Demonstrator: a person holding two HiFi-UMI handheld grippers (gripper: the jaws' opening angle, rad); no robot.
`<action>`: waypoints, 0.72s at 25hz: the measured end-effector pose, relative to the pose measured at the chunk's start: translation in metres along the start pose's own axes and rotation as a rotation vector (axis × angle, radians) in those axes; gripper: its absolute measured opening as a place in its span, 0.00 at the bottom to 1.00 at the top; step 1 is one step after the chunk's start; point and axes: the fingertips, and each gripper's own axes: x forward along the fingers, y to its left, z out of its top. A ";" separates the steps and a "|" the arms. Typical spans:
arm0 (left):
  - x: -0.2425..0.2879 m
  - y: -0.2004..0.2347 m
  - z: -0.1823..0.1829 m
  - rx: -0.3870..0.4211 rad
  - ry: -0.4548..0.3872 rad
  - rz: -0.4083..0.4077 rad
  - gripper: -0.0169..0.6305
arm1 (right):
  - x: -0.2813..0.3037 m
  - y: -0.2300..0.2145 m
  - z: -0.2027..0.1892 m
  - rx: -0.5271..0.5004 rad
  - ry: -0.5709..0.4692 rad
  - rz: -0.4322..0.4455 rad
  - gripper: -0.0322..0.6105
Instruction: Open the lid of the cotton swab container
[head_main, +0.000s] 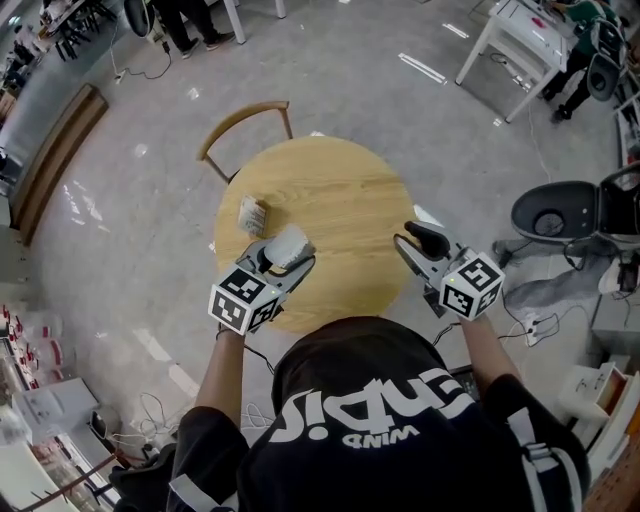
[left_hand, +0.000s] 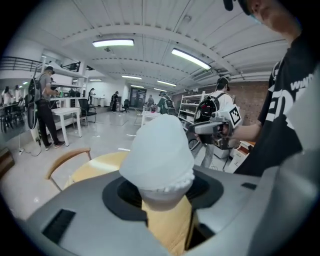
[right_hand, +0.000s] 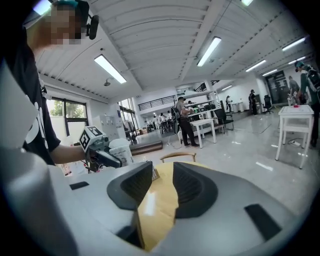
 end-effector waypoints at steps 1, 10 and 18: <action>-0.001 0.002 0.000 -0.014 -0.012 0.016 0.35 | -0.001 -0.001 -0.002 0.007 -0.001 -0.012 0.24; -0.013 0.010 -0.009 -0.131 -0.086 0.125 0.35 | -0.013 -0.021 -0.012 0.065 -0.030 -0.162 0.09; -0.021 0.017 -0.016 -0.171 -0.106 0.212 0.35 | -0.013 -0.025 -0.026 0.094 -0.018 -0.226 0.06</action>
